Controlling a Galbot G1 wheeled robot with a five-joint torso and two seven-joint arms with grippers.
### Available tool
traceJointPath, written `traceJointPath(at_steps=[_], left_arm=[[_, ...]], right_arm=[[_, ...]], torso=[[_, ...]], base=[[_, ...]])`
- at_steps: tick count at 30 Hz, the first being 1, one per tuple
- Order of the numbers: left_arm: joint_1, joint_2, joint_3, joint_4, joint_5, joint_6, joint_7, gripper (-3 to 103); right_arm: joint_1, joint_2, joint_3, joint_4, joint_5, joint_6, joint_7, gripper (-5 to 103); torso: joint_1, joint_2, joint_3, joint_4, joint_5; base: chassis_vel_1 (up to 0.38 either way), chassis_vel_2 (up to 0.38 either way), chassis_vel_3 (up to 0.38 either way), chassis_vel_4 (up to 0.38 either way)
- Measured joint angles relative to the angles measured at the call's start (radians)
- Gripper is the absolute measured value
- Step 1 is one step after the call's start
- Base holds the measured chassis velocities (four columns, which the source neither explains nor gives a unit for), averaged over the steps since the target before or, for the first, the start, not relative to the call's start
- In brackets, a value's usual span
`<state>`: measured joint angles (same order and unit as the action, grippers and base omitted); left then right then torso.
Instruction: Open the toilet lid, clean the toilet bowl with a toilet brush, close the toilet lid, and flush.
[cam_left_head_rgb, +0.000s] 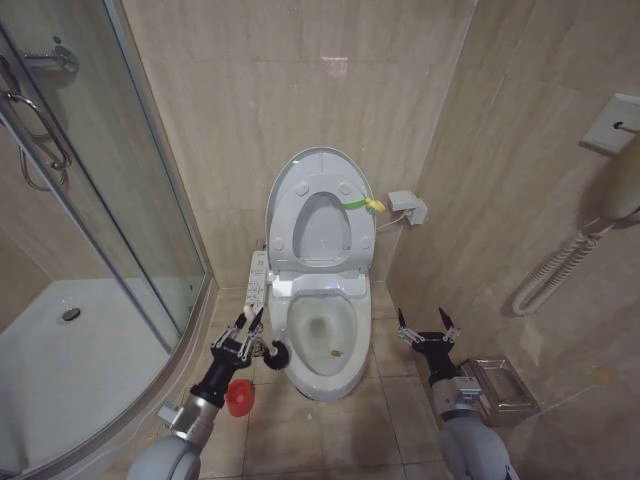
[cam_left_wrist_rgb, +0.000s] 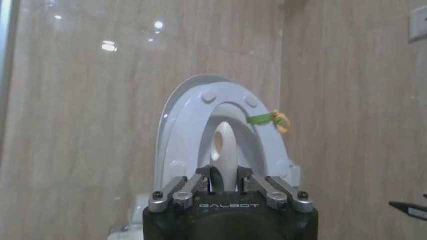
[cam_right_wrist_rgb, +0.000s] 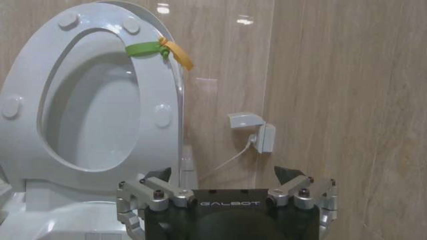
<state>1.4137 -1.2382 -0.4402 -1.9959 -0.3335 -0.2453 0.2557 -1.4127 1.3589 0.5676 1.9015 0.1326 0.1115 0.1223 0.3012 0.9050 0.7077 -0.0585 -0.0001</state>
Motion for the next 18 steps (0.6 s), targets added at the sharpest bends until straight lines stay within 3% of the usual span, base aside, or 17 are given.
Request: traceJointPath(at_steps=[10, 18], left_arm=[[-0.163, 0.074, 0.016, 0.129, -0.128, 0.001, 0.063, 24], [-0.229, 0.102, 0.052, 0.155, -0.181, 0.0, 0.089, 24]], right_arm=[[0.0, 0.0, 0.0, 0.0, 0.0, 0.0, 0.0, 100], [0.0, 0.0, 0.0, 0.0, 0.0, 0.0, 0.0, 100]], torso=[[0.0, 0.0, 0.0, -0.0001, -0.0001], [0.0, 0.0, 0.0, 0.0, 0.0]], base=[[0.0, 0.0, 0.0, 0.0], [0.0, 0.0, 0.0, 0.0]])
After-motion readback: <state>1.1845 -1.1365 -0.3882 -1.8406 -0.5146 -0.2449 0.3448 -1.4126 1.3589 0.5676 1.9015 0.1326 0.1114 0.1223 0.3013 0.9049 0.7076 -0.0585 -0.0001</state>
